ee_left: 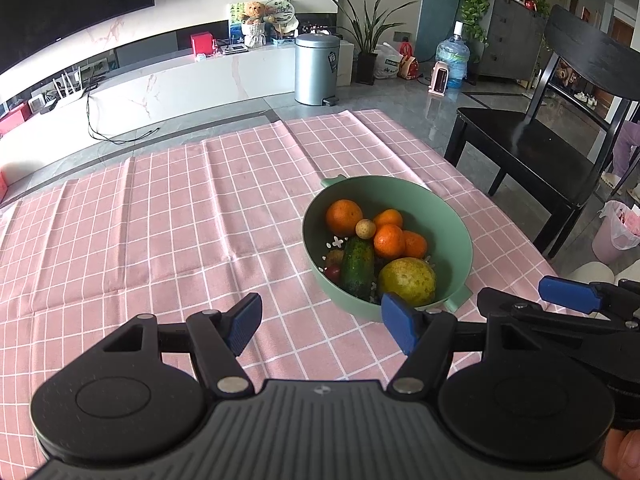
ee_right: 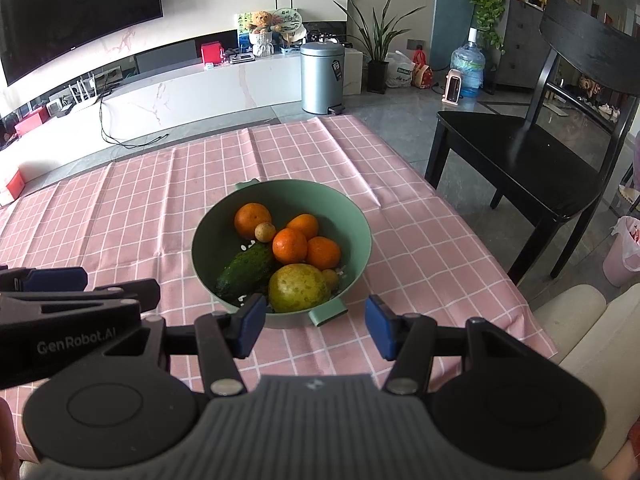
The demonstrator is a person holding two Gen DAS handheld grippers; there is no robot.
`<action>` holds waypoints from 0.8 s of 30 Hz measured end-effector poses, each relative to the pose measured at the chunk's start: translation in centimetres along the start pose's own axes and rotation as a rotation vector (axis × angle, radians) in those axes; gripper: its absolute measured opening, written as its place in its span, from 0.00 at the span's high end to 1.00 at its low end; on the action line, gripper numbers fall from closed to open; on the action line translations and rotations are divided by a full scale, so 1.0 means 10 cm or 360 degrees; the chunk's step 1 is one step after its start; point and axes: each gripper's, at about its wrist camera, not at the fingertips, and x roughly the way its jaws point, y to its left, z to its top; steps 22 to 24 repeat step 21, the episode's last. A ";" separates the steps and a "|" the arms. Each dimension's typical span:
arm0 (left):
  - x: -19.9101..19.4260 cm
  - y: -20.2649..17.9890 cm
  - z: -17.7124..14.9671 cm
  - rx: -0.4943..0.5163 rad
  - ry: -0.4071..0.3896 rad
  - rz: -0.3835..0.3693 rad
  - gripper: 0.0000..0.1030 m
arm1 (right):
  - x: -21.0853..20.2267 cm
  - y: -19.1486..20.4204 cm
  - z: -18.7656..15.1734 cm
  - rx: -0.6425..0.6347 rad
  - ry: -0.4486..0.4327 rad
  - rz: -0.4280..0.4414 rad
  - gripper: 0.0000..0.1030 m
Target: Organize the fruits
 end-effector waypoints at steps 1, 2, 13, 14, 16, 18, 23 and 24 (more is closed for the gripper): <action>-0.01 0.01 0.00 -0.0003 -0.0002 0.0001 0.22 | -0.01 0.01 0.00 -0.0002 -0.0002 0.0000 0.49; -0.01 0.01 0.00 -0.0006 -0.0003 0.0000 0.22 | -0.01 0.01 0.00 -0.0002 -0.0003 0.0000 0.49; -0.07 0.02 -0.01 -0.0006 -0.0025 0.0005 0.22 | -0.07 0.03 -0.02 -0.0013 -0.0015 0.0006 0.49; -0.08 0.03 -0.01 -0.0005 -0.0027 0.0004 0.22 | -0.08 0.03 -0.02 -0.0013 -0.0017 0.0007 0.49; -0.09 0.02 -0.01 -0.0005 -0.0029 0.0003 0.22 | -0.09 0.03 -0.02 -0.0012 -0.0020 0.0004 0.49; -0.10 0.02 -0.01 -0.0006 -0.0036 0.0005 0.22 | -0.10 0.03 -0.02 -0.0014 -0.0024 0.0001 0.49; -0.15 0.01 -0.02 0.0019 -0.0071 0.0006 0.22 | -0.13 0.03 -0.02 -0.0012 -0.0031 0.0001 0.49; -0.15 0.01 -0.02 0.0019 -0.0071 0.0006 0.22 | -0.13 0.03 -0.02 -0.0012 -0.0031 0.0001 0.49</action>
